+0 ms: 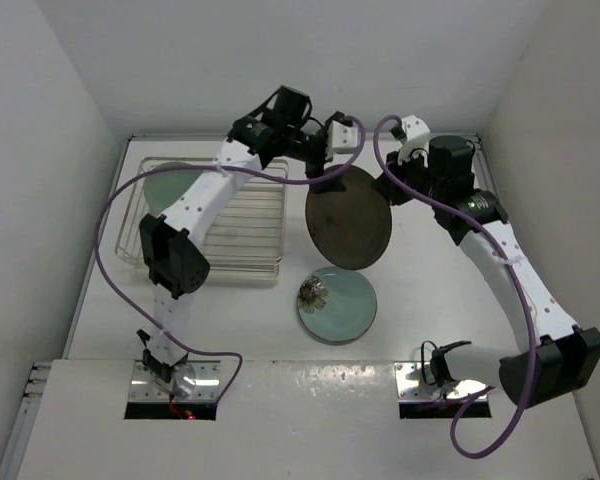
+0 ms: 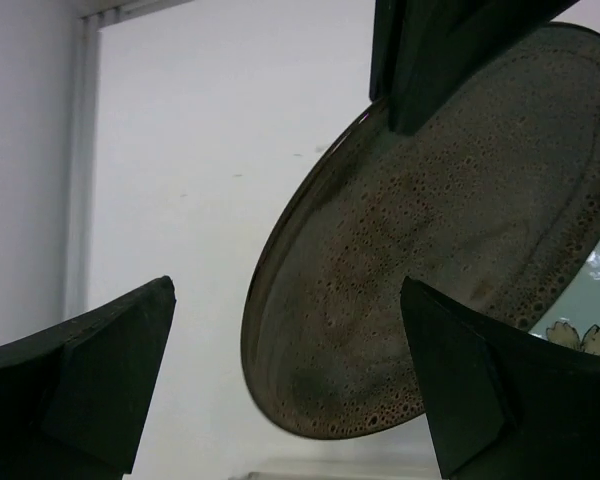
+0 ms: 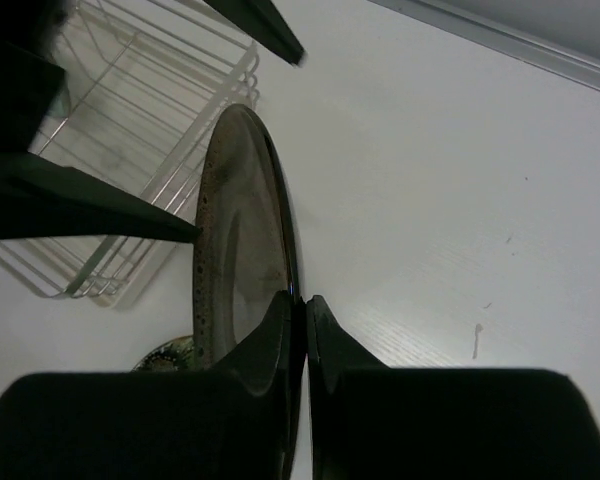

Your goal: Load the plates into the dish rack

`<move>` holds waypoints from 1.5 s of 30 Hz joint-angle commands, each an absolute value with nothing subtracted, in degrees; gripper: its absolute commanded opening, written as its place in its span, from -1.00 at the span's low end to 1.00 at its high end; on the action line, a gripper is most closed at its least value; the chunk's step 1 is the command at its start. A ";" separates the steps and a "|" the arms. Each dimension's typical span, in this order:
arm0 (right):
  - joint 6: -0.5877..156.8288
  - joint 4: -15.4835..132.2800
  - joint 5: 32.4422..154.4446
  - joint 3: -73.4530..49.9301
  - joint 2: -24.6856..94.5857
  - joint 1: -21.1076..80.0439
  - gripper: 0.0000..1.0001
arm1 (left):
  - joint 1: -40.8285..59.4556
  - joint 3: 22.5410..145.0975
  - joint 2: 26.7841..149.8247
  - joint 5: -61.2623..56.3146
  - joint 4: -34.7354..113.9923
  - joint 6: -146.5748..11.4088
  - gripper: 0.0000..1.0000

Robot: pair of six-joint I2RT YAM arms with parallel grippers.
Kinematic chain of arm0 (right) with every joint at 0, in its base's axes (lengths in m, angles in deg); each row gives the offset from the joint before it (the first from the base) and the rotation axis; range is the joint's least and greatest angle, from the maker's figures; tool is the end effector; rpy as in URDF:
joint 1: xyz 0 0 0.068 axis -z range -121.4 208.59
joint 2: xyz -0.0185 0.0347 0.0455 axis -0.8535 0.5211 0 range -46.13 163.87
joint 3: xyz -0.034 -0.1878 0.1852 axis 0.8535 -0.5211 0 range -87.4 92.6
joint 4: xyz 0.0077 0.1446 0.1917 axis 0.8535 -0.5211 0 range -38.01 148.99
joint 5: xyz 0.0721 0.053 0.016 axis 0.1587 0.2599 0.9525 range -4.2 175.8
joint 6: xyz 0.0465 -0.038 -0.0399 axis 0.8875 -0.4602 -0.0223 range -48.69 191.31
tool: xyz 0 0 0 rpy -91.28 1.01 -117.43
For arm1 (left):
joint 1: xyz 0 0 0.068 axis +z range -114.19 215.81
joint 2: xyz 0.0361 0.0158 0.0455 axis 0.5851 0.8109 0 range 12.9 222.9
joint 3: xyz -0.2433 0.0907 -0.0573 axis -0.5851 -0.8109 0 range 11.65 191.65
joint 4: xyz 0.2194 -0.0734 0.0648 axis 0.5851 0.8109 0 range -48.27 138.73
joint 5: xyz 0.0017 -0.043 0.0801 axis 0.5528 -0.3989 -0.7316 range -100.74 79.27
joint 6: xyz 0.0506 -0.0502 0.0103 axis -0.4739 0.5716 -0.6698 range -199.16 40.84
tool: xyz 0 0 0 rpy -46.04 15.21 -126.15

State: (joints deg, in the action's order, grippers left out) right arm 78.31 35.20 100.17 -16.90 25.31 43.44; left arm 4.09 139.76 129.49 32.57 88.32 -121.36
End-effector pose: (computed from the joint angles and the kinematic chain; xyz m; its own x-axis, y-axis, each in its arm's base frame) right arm 0.2675 0.0876 0.3582 -0.4583 -0.0017 -0.8888 -0.4180 0.8829 0.2139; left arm 0.3502 -0.2644 0.3789 0.2157 0.4414 -0.8710 0.9655 0.0369 0.2578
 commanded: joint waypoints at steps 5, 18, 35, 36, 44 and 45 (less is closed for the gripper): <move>81.06 49.59 103.99 -19.54 20.14 42.07 -1.00 | 2.42 139.98 132.25 43.40 86.82 -123.55 1.00; 80.01 53.19 106.72 -20.43 19.26 41.98 -1.00 | 1.01 138.21 133.48 43.41 92.69 -128.82 0.25; 77.72 54.33 106.90 -23.23 12.94 41.81 0.83 | 3.46 147.97 124.81 34.29 99.74 -135.58 -1.00; 76.94 54.51 105.85 -23.50 11.28 41.89 0.92 | 3.47 147.97 123.48 33.13 101.31 -136.89 -1.00; 77.45 55.65 103.38 -26.31 7.31 41.81 0.98 | 14.62 147.97 110.47 31.10 103.08 -140.59 -1.00; 77.72 56.00 103.55 -27.18 7.22 41.81 0.98 | 16.11 147.97 109.59 31.71 103.08 -139.73 -1.00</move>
State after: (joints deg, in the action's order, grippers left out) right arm 77.35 53.56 104.44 -25.05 6.75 42.21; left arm 10.56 143.50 120.60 29.47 106.68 -137.73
